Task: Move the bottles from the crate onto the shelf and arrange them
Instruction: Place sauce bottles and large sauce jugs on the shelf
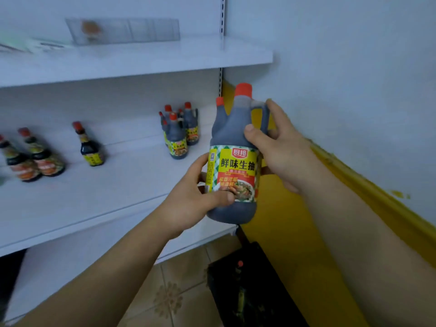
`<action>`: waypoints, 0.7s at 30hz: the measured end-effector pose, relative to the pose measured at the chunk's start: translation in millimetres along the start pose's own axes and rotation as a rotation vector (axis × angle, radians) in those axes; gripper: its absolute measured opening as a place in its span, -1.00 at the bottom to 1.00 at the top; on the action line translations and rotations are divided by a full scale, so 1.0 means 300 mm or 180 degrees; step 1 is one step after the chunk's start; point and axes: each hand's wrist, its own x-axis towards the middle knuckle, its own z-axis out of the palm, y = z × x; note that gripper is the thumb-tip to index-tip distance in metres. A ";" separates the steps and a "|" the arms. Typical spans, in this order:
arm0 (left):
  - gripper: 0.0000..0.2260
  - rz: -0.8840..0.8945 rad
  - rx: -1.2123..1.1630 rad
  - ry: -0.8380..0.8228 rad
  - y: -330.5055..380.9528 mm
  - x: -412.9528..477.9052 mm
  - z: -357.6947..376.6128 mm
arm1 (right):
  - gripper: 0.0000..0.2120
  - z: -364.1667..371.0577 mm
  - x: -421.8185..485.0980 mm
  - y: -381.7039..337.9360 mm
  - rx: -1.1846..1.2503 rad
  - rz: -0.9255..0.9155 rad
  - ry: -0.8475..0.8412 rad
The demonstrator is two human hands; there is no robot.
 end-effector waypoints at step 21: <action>-0.24 -0.0012 0.0374 -0.0243 -0.099 0.090 -0.504 | -0.10 0.499 0.159 -0.022 -0.0452 -0.0034 -0.0032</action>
